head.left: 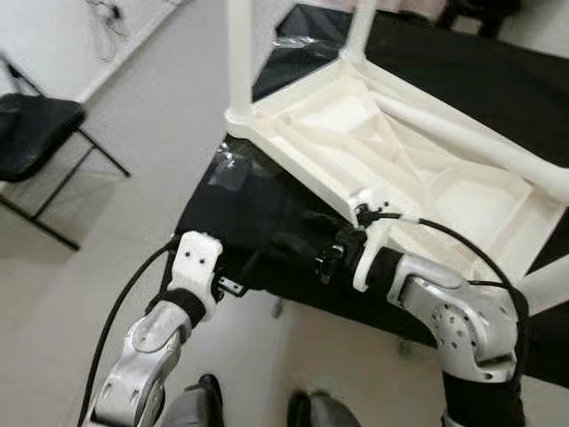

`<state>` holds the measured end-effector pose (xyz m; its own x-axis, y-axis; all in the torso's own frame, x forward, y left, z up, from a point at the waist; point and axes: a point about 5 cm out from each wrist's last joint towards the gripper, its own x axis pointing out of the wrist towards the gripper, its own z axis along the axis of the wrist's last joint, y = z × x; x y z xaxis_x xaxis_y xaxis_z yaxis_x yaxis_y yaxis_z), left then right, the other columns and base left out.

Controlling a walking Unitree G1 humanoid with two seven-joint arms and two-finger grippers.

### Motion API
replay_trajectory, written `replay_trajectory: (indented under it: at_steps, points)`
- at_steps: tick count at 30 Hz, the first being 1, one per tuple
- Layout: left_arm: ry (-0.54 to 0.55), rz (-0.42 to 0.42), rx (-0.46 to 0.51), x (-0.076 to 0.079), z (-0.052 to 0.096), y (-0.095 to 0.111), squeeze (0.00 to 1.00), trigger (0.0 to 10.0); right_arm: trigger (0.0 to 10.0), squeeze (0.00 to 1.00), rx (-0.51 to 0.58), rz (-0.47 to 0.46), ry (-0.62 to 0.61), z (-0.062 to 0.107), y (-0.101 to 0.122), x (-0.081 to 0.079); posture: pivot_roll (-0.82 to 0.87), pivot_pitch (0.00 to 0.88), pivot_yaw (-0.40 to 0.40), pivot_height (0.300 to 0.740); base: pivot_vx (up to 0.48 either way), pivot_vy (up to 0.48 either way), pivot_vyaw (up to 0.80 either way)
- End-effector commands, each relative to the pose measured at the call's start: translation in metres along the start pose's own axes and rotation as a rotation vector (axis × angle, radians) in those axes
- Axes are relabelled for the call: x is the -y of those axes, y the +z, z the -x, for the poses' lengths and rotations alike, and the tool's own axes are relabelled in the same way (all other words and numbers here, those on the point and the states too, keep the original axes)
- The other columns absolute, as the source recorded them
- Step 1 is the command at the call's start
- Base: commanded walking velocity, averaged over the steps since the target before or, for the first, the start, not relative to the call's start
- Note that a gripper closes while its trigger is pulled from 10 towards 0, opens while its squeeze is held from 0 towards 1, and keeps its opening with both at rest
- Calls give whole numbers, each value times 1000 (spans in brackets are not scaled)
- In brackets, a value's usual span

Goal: Building children table

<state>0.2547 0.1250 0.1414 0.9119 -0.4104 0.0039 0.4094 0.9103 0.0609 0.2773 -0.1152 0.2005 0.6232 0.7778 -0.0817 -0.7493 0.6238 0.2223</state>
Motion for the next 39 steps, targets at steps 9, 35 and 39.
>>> replay_trajectory:
  at_steps: [9,35,39]
  points:
    - [-9,-6,-19,3,0,-3,0,10000,10000,0,13,1,-58,1,-3,8,-27,232,-84,740,-290,0,0]
    - [107,-144,-13,-11,3,-14,0,10000,10000,0,55,93,-701,30,-12,87,-22,242,-75,740,-11,0,-554]
    - [86,-159,-8,-7,2,-15,0,10000,10000,0,156,129,-588,10,8,81,-16,242,-72,740,0,0,0]
